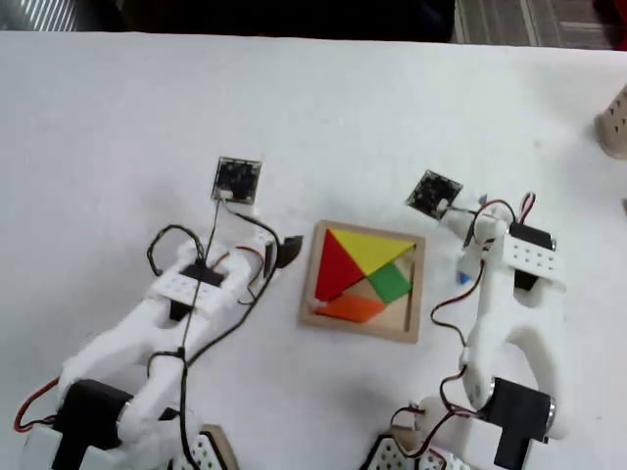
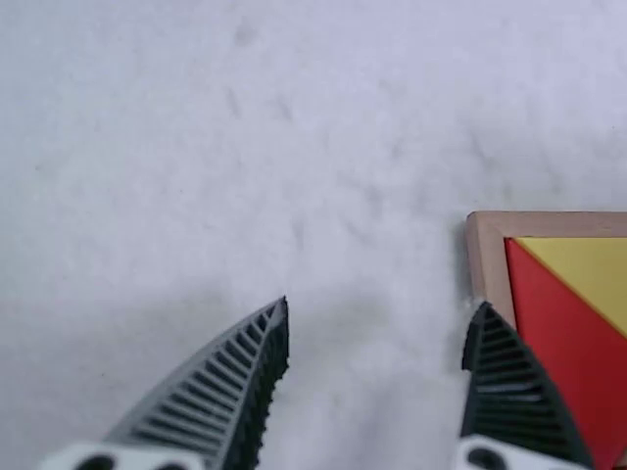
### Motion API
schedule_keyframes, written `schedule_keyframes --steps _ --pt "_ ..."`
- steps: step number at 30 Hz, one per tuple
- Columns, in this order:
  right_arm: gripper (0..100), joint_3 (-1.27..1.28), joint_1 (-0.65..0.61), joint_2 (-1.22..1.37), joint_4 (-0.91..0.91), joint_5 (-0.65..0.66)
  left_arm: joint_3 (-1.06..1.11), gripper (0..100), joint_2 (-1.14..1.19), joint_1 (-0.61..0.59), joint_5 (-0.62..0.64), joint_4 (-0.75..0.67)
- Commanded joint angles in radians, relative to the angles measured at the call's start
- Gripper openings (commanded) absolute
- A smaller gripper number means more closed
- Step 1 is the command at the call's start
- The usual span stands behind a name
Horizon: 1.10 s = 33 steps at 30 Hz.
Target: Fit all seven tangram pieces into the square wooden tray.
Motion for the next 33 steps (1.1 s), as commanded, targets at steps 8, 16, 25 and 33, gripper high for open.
schedule_keyframes --steps 8,16,25,33 --pt "28.6 0.017 -0.008 -0.048 0.021 -0.644 -0.051 29 -0.001 0.001 -0.005 0.006" --pt "28.6 0.087 -0.042 0.008 -0.053 -0.310 -0.051 29 -0.001 0.001 -0.005 0.006" --pt "28.6 0.035 0.031 0.236 -0.150 0.298 -0.051 29 -0.001 0.001 -0.005 0.006" --pt "14.5 0.034 0.058 0.288 -0.150 0.402 -0.051 29 -0.001 0.001 -0.005 0.006"
